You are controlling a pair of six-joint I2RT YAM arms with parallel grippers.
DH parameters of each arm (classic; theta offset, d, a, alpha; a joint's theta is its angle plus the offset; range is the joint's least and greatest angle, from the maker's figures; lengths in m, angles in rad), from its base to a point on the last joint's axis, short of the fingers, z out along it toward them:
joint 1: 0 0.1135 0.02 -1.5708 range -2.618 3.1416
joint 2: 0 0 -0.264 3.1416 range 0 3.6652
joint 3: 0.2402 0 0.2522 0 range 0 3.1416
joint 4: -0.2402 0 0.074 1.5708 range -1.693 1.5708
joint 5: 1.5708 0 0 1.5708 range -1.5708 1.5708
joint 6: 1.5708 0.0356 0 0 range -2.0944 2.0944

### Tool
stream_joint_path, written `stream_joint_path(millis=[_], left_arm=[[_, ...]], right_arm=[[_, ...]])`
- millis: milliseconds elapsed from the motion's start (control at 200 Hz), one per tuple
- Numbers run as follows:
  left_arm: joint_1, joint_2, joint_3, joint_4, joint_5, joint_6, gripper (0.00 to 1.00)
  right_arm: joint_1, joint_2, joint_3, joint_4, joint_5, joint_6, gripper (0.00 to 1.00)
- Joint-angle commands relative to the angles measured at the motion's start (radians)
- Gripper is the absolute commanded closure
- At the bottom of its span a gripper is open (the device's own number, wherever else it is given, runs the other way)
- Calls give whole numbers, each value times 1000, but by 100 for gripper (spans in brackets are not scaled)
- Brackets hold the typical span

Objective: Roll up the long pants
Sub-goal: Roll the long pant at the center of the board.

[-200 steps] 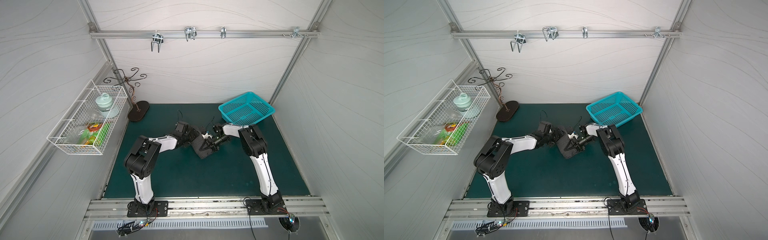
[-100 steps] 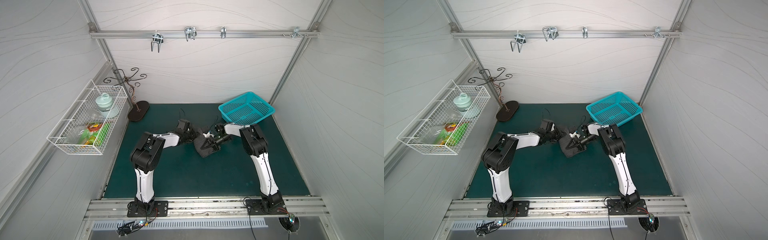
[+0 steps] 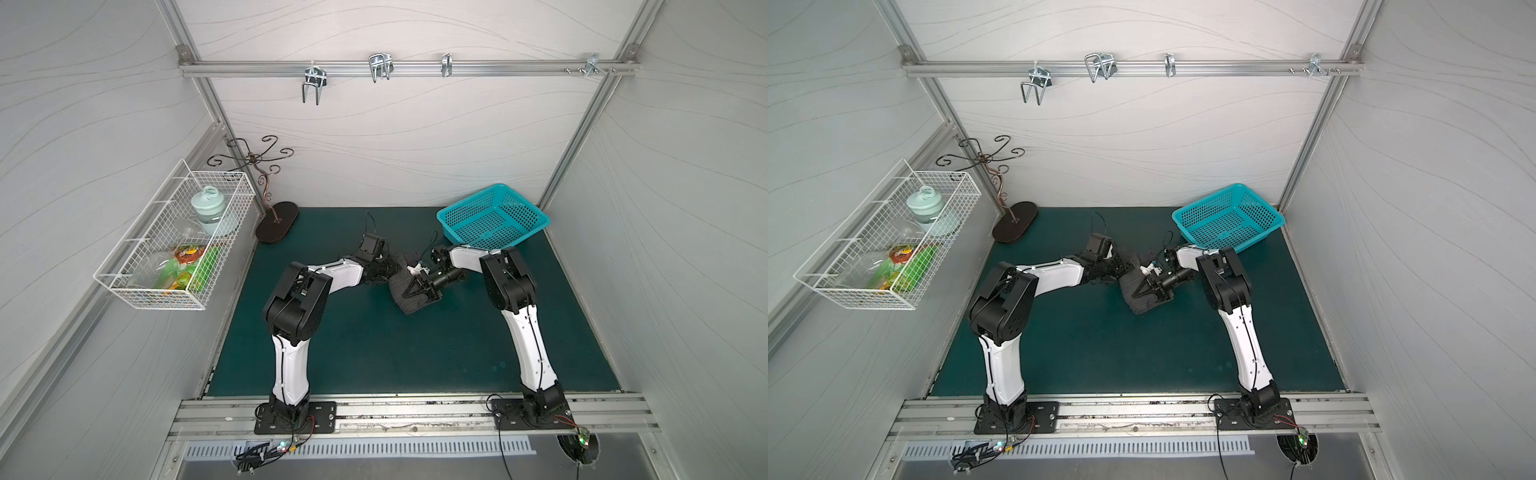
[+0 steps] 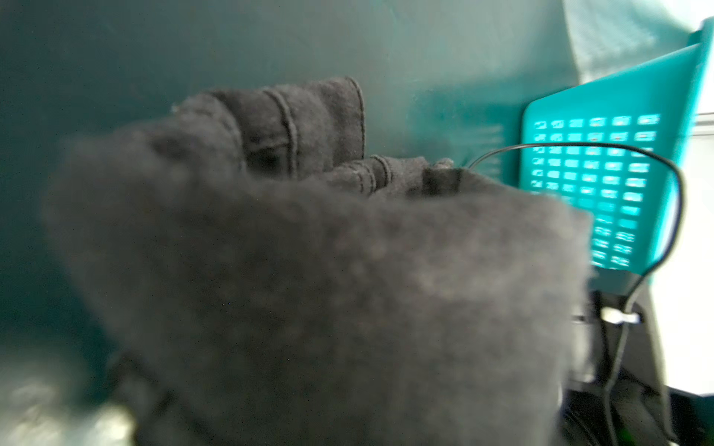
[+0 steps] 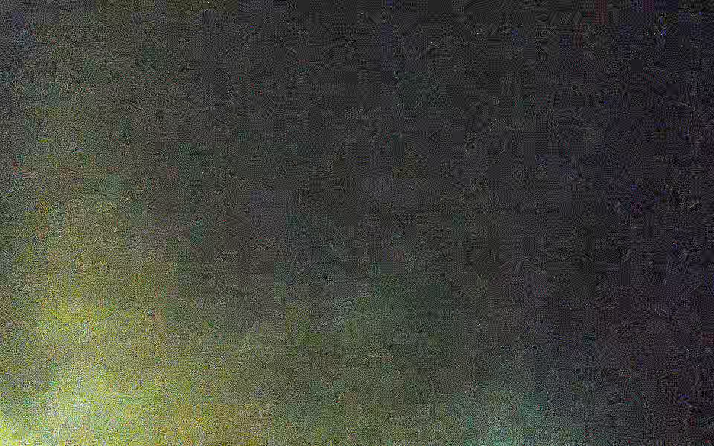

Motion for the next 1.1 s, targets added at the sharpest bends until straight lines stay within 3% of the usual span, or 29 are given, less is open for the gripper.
stream_joint_path(millis=[0,150,300,385,565,1096], left_arm=[[-10,90,13,-204,-187,55,100],[-14,90,25,-288,-225,85,100],[-19,97,38,-372,-257,118,100],[-19,96,40,-401,-269,132,100],[-19,104,56,-452,-280,159,100],[-19,126,89,-519,-279,214,100]], right_arm=[[107,147,-128,-148,539,103,64],[106,58,-143,-128,602,125,45],[109,-32,-139,-109,635,158,39],[110,-70,-118,-124,666,170,30],[108,-146,-60,-183,710,164,1],[51,-382,38,-312,846,135,1]])
